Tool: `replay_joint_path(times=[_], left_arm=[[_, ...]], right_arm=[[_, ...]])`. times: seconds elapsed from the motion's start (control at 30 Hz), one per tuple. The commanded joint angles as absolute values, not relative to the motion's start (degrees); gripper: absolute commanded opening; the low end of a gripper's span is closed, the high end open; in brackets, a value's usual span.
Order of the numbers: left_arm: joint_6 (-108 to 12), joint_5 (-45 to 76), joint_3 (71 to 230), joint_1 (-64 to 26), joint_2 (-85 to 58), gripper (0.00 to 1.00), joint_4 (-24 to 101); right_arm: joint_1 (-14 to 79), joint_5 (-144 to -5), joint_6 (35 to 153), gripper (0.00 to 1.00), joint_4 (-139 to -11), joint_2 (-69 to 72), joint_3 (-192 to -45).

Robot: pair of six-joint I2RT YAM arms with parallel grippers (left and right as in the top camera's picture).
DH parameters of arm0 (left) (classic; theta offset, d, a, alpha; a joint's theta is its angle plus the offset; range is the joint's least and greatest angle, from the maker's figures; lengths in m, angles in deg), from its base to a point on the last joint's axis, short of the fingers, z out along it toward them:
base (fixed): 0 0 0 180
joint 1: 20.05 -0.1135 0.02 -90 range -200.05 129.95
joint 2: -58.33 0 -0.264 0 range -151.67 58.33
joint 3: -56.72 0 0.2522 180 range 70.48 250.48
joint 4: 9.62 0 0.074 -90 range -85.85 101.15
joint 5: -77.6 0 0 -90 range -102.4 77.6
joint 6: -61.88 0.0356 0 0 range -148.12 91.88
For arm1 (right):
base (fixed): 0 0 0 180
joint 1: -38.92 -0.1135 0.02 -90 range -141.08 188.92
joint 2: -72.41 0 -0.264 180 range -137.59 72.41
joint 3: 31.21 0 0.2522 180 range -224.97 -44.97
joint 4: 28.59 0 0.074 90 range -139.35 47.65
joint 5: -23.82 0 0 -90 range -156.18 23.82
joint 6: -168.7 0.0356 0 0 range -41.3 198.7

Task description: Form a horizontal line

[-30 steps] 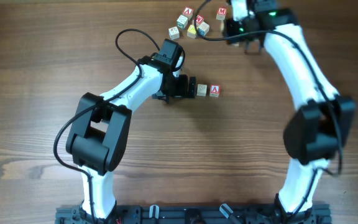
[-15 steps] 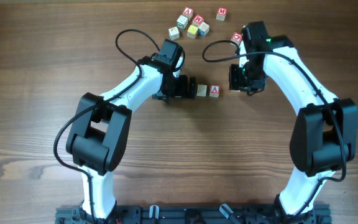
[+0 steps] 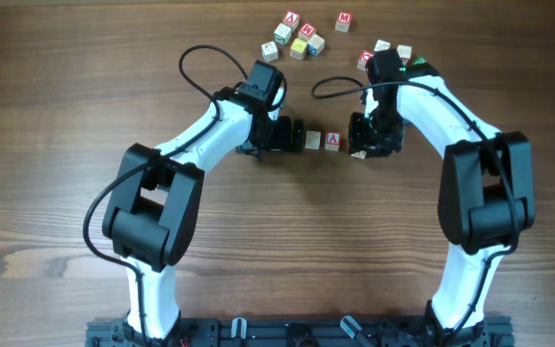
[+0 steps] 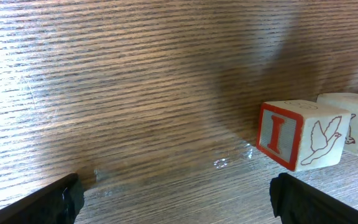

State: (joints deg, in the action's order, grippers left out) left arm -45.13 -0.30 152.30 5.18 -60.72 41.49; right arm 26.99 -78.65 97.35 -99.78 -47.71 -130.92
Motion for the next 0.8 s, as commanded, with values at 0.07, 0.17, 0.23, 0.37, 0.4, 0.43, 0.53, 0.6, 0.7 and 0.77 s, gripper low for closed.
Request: replay_joint_path(times=[0.07, 0.17, 0.23, 0.37, 0.4, 0.43, 0.53, 0.6, 0.7, 0.77], left_arm=[[-45.2, -1.5, 150.0, 4.9, -63.6, 1.0, 42.3], [-45.2, -1.5, 150.0, 4.9, -63.6, 1.0, 42.3], [-45.2, -1.5, 150.0, 4.9, -63.6, 1.0, 42.3], [-45.2, -1.5, 150.0, 4.9, -63.6, 1.0, 42.3], [-45.2, -1.5, 150.0, 4.9, -63.6, 1.0, 42.3], [-45.2, -1.5, 150.0, 4.9, -63.6, 1.0, 42.3], [-45.2, -1.5, 150.0, 4.9, -63.6, 1.0, 42.3], [-45.2, -1.5, 150.0, 4.9, -63.6, 1.0, 42.3], [-45.2, -1.5, 150.0, 4.9, -63.6, 1.0, 42.3], [-45.2, -1.5, 150.0, 4.9, -63.6, 1.0, 42.3]], right_arm=[[27.1, -79.8, 99.6, 0.56, -99.1, -49.1, -131.4], [27.3, -79.8, 100.3, 0.61, -99.3, -49.0, -133.8], [27.3, -79.8, 100.3, 0.62, -100.7, -48.9, -135.9], [27.9, -79.7, 100.3, 0.86, -107.5, -48.5, -143.3], [28.4, -79.5, 101.2, 0.9, -108.9, -48.0, -145.1], [29.2, -79.1, 102.4, 0.91, -110.3, -47.6, -147.0], [34.5, -79.1, 105.7, 0.91, -115.9, -43.5, -151.8], [36.6, -78.8, 105.9, 0.93, -117.9, -40.9, -151.8], [39.7, -75.5, 107.1, 1.0, -122.8, -35.3, -151.8], [40.1, -68.0, 110.9, 1.0, -126.0, -31.9, -151.8]])
